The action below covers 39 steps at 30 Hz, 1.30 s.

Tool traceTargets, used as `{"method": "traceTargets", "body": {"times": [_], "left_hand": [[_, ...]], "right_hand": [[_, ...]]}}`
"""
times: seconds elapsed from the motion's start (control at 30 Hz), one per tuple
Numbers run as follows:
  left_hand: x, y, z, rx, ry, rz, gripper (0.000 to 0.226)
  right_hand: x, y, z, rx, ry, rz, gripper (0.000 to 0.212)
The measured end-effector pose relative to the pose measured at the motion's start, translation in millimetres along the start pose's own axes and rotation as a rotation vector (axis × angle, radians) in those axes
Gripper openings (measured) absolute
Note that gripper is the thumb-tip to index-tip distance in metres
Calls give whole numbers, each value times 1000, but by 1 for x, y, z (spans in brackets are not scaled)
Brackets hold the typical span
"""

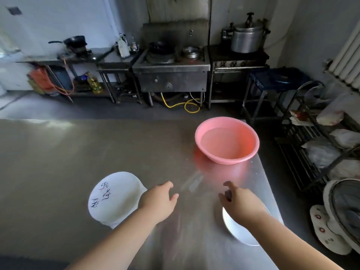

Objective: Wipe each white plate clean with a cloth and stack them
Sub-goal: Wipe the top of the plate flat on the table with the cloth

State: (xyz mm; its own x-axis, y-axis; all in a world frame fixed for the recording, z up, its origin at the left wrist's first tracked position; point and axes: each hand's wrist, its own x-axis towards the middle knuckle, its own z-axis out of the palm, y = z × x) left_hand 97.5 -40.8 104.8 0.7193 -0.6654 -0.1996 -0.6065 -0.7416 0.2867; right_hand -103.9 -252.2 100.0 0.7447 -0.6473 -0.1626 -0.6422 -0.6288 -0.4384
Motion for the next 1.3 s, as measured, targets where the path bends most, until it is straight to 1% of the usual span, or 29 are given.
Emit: {"method": "traceTargets", "body": {"times": [0.13,0.23,0.33,0.4,0.5,0.6,0.7,0.9,1.0,1.17,1.3], "left_hand": [[-10,-68,-33,-68,62,-70,38],[-16,-119,-47,-52,114,-147,30],[-20,-160,-56,-21,154,-226,38],[-25,-185,-59,-4,159,-279,41],[-30,-217,-60,22,162,-328,31],[-30,-237,-60,2,146,-314,18],[-28,-249,-59,-48,135,-267,14],[-23,-254,-57,-159,152,-208,12],[-22,-253,-59,-212,168,-196,10],[-24,-239,-67,-331,215,-167,5],[-24,-208,-63,-422,206,-112,11]], "right_hand": [[11,-71,14,30,-39,-115,38],[17,-120,29,21,-72,-150,31],[22,-164,45,-34,-132,-152,21],[22,-191,57,-73,-170,-147,26],[23,-220,77,-111,-209,-129,26],[24,-241,95,-121,-220,-110,28],[24,-256,107,-99,-221,-73,25],[25,-268,115,-104,-201,16,24],[24,-267,120,24,-222,65,21],[17,-249,117,178,-86,84,21],[6,-215,95,240,-22,117,20]]}}
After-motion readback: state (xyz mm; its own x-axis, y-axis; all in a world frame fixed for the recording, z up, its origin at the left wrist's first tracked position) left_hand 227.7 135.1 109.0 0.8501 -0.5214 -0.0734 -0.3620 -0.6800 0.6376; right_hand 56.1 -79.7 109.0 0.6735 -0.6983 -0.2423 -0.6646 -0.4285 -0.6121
